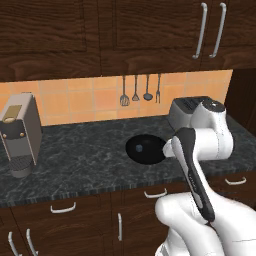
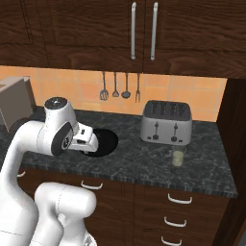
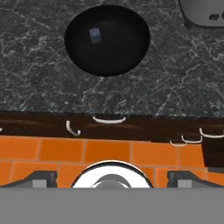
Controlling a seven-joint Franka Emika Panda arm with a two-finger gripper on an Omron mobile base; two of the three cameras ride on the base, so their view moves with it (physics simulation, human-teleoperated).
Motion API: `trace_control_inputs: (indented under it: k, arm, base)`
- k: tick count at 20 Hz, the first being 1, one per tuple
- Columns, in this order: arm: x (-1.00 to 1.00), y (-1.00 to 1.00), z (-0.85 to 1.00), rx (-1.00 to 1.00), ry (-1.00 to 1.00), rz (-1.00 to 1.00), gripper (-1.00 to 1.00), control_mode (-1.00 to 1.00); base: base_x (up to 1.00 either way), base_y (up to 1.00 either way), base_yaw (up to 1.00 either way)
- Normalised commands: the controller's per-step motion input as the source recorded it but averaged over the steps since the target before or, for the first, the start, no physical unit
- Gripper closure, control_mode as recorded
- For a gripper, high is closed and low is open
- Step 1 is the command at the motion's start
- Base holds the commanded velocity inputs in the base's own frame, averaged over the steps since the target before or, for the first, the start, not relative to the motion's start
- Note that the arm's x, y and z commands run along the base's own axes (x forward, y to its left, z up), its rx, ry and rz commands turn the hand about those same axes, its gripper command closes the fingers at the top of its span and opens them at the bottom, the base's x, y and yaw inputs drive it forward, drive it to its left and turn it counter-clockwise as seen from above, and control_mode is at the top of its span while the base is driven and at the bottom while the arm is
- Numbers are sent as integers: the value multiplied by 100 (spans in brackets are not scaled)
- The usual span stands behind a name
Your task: Grab a lemon wedge from the fridge and one ice cube from the ice bowl, and put them in the glass of lemonade.
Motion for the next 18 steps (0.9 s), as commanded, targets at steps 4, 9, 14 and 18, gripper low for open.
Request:
trace_control_inputs:
  k: [4, 9, 14, 18]
  arm:
    - [-9, 0, 0, 0, -3, 0, -100, -100]
    - [-100, -16, 20, 0, -36, -19, -100, -100]
    - [-59, -34, 39, 0, -30, -25, -100, -100]
    - [42, -20, 31, 0, 0, -5, -100, -100]
  base:
    - [0, 0, 0]
    - [0, 0, 0]
    - [0, 0, 0]
    - [0, 0, 0]
